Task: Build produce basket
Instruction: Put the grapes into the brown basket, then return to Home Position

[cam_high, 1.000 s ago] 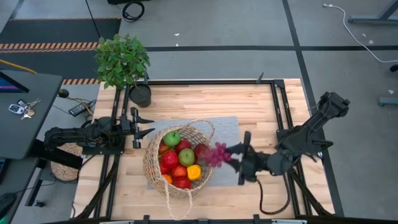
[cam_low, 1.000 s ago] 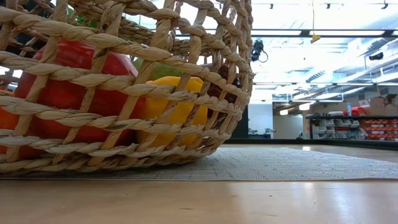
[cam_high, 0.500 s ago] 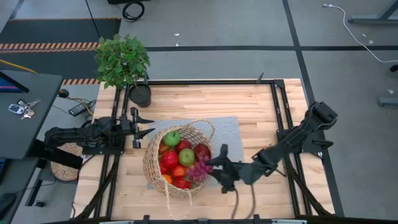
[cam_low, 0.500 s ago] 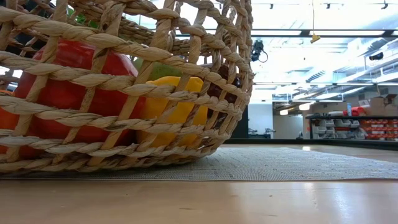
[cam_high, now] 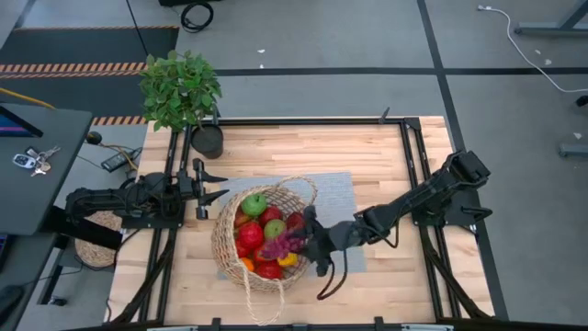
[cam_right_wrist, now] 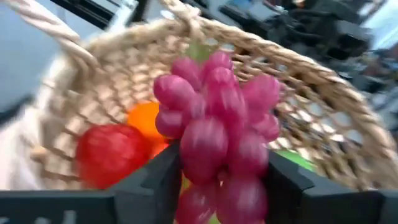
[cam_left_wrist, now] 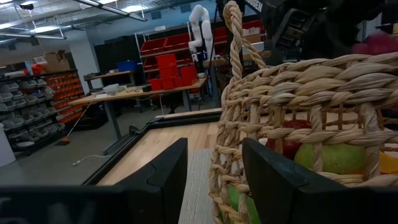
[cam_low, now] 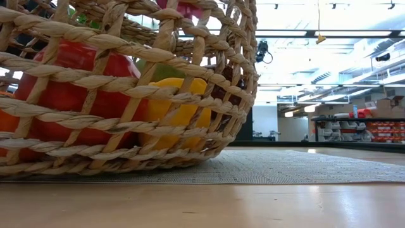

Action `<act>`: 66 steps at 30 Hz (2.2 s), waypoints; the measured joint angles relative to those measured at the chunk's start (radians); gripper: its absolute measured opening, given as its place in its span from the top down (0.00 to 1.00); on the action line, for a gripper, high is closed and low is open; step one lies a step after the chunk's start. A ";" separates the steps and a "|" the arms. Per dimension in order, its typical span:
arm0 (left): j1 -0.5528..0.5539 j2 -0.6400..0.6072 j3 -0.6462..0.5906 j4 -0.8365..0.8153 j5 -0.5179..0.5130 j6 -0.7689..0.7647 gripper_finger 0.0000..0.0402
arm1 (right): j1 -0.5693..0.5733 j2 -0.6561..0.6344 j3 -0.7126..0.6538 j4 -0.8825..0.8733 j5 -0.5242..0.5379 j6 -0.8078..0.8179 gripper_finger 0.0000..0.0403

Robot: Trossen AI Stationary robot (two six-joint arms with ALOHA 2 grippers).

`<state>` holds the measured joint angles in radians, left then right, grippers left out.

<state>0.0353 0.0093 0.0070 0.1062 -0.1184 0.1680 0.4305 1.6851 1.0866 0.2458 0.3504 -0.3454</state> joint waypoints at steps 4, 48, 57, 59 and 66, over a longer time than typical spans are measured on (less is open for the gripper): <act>0.000 0.000 0.000 0.000 0.000 0.000 0.60 | -0.015 -0.007 0.000 -0.024 -0.038 0.051 0.42; 0.000 0.000 0.000 0.000 0.000 0.000 0.60 | 0.186 -1.414 -1.080 0.247 -0.085 0.378 0.43; 0.000 0.000 0.000 0.000 0.000 0.000 0.60 | 0.194 -1.417 -1.080 0.168 -0.076 0.385 0.43; 0.000 0.000 0.000 0.000 0.000 0.000 0.60 | 0.194 -1.417 -1.080 0.152 -0.075 0.356 0.43; 0.000 0.000 0.000 0.000 0.000 0.000 0.60 | 0.194 -1.415 -1.080 0.144 -0.064 0.274 0.43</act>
<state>0.0355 0.0093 0.0069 0.1062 -0.1181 0.1682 0.6243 0.2699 0.0063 0.3897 0.2863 -0.0714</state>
